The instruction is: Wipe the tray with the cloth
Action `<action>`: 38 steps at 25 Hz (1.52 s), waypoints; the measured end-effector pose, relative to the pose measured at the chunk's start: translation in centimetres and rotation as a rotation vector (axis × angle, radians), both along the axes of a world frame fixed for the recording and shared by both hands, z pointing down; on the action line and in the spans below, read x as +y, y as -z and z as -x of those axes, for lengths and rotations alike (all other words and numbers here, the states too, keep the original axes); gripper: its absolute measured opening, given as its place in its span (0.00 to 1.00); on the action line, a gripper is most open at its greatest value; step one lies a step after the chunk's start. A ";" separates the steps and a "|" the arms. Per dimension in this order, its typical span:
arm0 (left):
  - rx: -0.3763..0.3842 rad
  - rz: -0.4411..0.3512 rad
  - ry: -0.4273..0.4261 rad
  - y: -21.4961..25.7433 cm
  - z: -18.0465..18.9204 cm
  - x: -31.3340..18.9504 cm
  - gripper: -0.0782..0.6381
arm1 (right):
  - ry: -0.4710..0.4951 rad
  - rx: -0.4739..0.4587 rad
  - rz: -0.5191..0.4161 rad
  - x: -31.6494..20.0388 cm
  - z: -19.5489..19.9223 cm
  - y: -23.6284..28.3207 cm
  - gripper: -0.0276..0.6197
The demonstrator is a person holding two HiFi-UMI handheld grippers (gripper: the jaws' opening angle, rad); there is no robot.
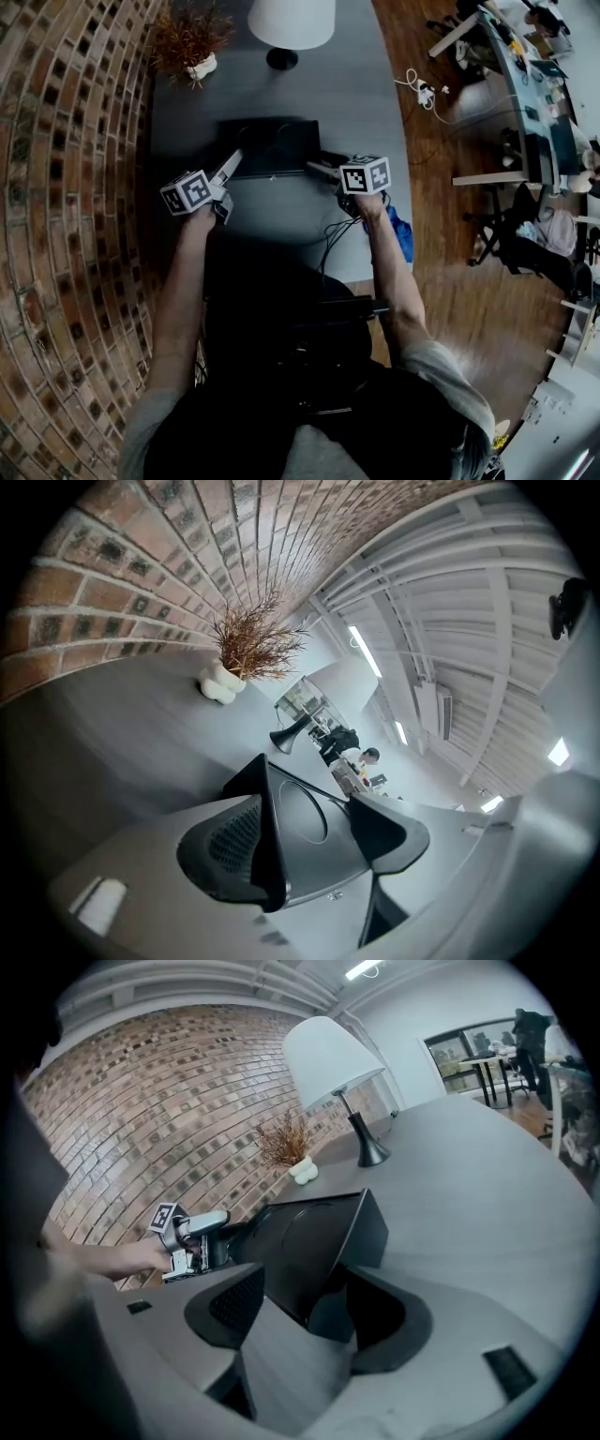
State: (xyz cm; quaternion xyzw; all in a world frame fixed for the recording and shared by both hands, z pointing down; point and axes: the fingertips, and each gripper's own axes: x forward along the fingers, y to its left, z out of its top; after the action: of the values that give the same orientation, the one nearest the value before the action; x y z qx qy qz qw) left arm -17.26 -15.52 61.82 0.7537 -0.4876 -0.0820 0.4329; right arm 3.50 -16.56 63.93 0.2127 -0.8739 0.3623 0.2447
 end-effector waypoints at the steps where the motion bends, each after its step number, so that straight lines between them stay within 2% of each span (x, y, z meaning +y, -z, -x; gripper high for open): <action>1: -0.003 -0.009 -0.009 0.3 0.0 0.0 0.50 | -0.017 0.003 -0.011 -0.3 -0.3 0.0 0.46; 2: -0.011 -0.018 -0.013 0.6 0.1 0.3 0.50 | -0.050 0.005 -0.027 -0.6 -0.8 0.1 0.46; 3: -0.021 -0.027 -0.011 1.0 0.4 0.8 0.51 | -0.096 -0.001 -0.045 -0.9 -1.7 0.4 0.41; 6: -0.007 -0.072 0.018 2.8 1.2 3.6 0.51 | -0.257 -0.089 -0.109 -0.8 -5.0 3.1 0.38; 7: 0.008 -0.098 0.026 3.8 1.3 4.7 0.51 | -0.297 -0.121 -0.131 -0.4 -6.1 4.2 0.31; 9: 0.034 -0.149 0.036 5.7 1.5 7.1 0.51 | -0.350 -0.162 -0.173 0.7 -7.9 6.2 0.30; 13: 0.066 -0.212 0.045 8.7 1.1 11.2 0.50 | -0.394 -0.196 -0.249 3.7 -9.6 9.9 0.30; 19: 0.071 -0.328 -0.018 13.6 -1.6 12.0 0.50 | -0.348 -0.195 -0.406 5.0 -8.1 14.7 0.28; 26: 0.052 -0.441 -0.083 18.6 -3.6 11.2 0.50 | -0.282 -0.171 -0.537 4.8 -5.5 18.9 0.28; 38: -0.013 -0.480 -0.149 20.2 -5.3 12.5 0.50 | -0.181 -0.144 -0.587 7.3 -2.9 19.5 0.28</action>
State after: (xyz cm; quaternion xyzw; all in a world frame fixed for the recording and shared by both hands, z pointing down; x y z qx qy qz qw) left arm -11.94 -3.06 41.60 0.8694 -0.4000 -0.1585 0.2430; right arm 6.42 -9.24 44.46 0.3251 -0.9336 0.1292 0.0773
